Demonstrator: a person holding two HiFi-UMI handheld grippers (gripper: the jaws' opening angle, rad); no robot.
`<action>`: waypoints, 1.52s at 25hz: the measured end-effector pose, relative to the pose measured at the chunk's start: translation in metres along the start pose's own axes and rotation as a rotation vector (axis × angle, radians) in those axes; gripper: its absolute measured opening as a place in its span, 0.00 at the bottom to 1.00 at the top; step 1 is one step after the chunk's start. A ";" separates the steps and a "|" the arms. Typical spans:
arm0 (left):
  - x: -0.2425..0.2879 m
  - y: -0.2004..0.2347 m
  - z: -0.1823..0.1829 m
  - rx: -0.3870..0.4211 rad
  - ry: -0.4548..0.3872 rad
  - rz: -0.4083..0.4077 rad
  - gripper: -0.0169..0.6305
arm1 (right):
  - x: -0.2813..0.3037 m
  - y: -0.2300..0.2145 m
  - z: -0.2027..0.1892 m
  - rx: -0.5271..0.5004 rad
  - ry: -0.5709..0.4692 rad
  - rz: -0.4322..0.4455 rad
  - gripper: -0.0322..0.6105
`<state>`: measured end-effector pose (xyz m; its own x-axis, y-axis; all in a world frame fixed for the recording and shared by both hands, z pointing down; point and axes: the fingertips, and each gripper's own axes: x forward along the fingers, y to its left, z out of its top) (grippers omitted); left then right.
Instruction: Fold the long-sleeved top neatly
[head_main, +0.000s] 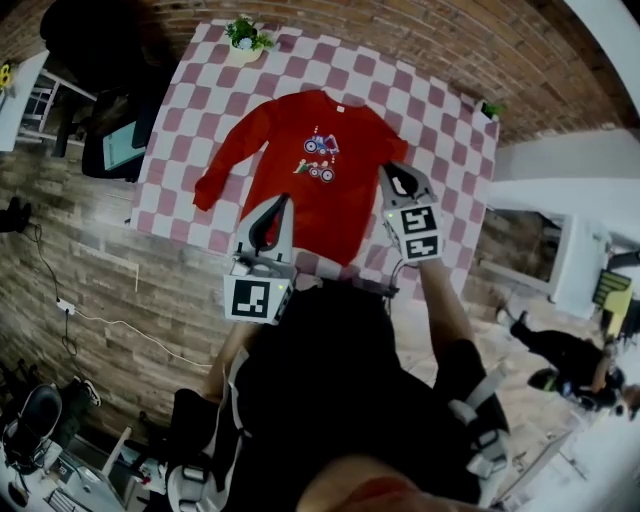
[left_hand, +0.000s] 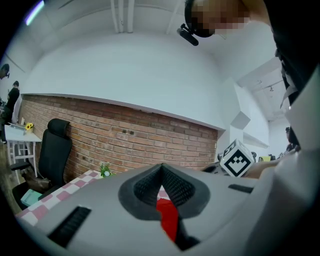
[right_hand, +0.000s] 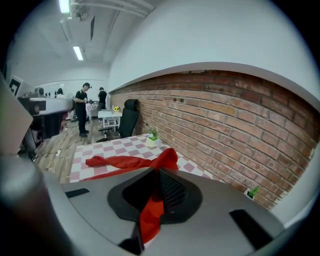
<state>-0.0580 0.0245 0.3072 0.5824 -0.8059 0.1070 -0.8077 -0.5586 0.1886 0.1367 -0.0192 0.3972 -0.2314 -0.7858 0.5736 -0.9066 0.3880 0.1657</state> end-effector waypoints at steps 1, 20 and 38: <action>-0.003 0.005 0.000 -0.003 0.000 0.007 0.03 | 0.007 0.010 -0.001 -0.021 0.010 0.012 0.09; -0.043 0.091 -0.014 -0.035 0.007 0.088 0.03 | 0.151 0.165 -0.091 -0.208 0.263 0.197 0.09; -0.056 0.141 -0.037 -0.079 0.045 0.105 0.03 | 0.205 0.233 -0.141 -0.232 0.370 0.224 0.09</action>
<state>-0.2008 -0.0023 0.3635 0.4997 -0.8487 0.1734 -0.8559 -0.4529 0.2498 -0.0721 -0.0220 0.6659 -0.2325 -0.4635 0.8551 -0.7368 0.6579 0.1563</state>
